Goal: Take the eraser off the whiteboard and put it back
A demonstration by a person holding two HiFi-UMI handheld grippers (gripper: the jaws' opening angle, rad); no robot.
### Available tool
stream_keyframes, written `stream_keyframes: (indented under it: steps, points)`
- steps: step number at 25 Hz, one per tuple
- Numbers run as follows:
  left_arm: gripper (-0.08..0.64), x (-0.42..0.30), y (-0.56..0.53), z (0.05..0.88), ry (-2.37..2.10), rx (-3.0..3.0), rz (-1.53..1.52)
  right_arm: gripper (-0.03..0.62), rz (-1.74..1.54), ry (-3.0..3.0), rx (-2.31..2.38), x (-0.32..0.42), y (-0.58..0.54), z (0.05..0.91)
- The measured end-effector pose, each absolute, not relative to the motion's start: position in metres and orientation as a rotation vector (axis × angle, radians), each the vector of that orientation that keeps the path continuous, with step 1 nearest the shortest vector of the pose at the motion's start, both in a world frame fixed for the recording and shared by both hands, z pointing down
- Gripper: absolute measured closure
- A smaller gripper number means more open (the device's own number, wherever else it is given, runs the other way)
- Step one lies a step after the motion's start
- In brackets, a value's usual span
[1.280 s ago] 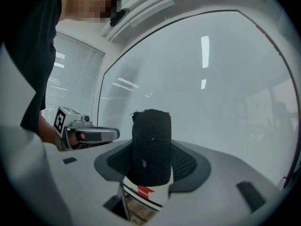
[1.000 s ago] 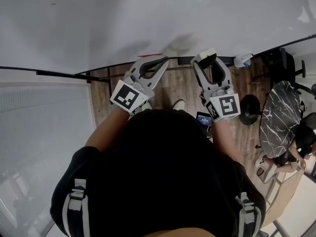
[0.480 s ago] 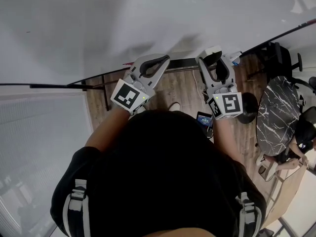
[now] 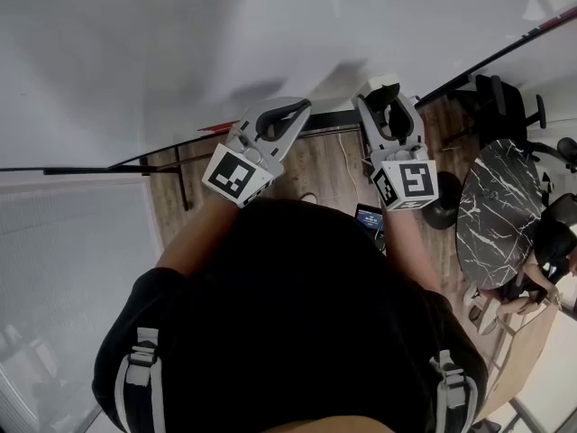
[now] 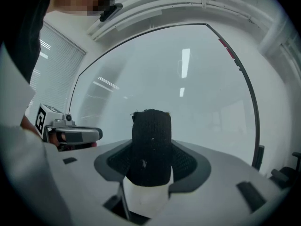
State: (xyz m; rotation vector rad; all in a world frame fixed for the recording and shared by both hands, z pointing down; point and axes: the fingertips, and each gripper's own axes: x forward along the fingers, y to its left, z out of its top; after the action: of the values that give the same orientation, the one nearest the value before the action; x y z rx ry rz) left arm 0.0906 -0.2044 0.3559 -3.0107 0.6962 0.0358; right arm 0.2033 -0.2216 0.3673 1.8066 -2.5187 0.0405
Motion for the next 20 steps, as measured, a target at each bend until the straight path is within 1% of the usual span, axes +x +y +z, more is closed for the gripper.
stream_keyframes:
  steps: [5,13,20]
  points:
    - [0.554,0.105,-0.204,0.366,0.683,-3.008,0.022,0.367,0.053,-2.470,1.893,0.224,-0.232,0.378]
    - [0.554,0.145,-0.226,0.342,0.591,-3.044,0.018,0.367,0.044,-2.414,2.021,0.269,-0.255,0.361]
    - [0.554,0.165,-0.237,0.348,0.469,-3.083,0.016,0.367,0.062,-2.355,2.085,0.285,-0.267,0.369]
